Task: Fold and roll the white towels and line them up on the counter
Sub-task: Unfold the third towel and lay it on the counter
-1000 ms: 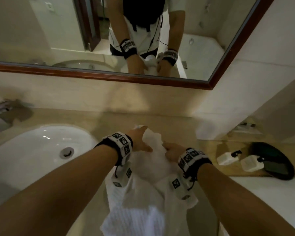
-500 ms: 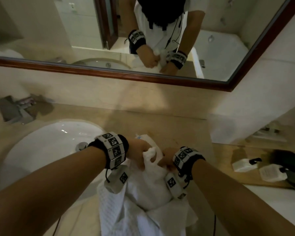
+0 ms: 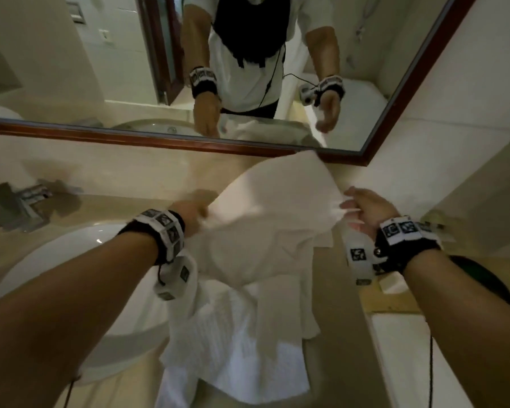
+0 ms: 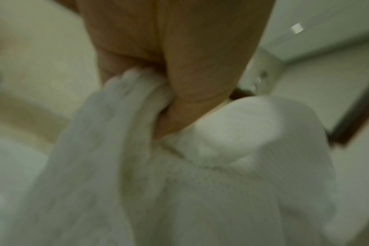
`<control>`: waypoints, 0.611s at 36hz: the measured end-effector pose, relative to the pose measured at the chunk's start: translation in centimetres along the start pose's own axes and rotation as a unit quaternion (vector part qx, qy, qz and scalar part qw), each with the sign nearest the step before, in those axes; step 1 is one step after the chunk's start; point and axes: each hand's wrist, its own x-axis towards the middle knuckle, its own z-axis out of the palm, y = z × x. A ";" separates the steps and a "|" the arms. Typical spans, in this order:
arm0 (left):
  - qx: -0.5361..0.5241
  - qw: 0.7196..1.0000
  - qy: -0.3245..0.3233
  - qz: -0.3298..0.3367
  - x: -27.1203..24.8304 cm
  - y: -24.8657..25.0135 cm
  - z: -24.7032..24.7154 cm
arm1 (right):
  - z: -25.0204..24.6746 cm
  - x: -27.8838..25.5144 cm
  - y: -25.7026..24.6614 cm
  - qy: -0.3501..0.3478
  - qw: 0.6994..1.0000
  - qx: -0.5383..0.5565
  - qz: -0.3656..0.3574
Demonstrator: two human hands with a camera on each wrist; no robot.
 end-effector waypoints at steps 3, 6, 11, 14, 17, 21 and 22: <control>0.158 0.982 -0.087 -0.062 1.3 -1.5 2.8 | 1.7 0.9 3.6 -0.048 0.985 -0.158 0.057; 0.201 0.979 -0.026 -0.033 1.2 0.2 4.4 | 4.1 2.1 8.3 -0.051 0.918 -0.392 0.034; 0.188 0.970 -0.141 0.052 -1.0 4.6 9.1 | 8.5 1.4 13.0 -0.130 0.889 -0.439 0.002; 0.203 0.936 -0.287 0.029 -3.0 5.6 11.4 | 9.1 0.6 13.4 -0.147 0.883 -0.446 -0.004; 0.200 0.878 -0.434 0.005 -4.5 5.7 12.6 | 7.0 0.7 12.9 -0.229 0.836 -0.496 0.049; 0.164 0.831 -0.531 -0.032 -4.7 6.3 12.5 | 2.9 0.1 12.2 -0.274 0.790 -0.536 0.114; 0.168 0.848 -0.502 -0.021 -4.1 6.6 12.3 | 2.2 0.6 12.0 -0.243 0.794 -0.546 0.107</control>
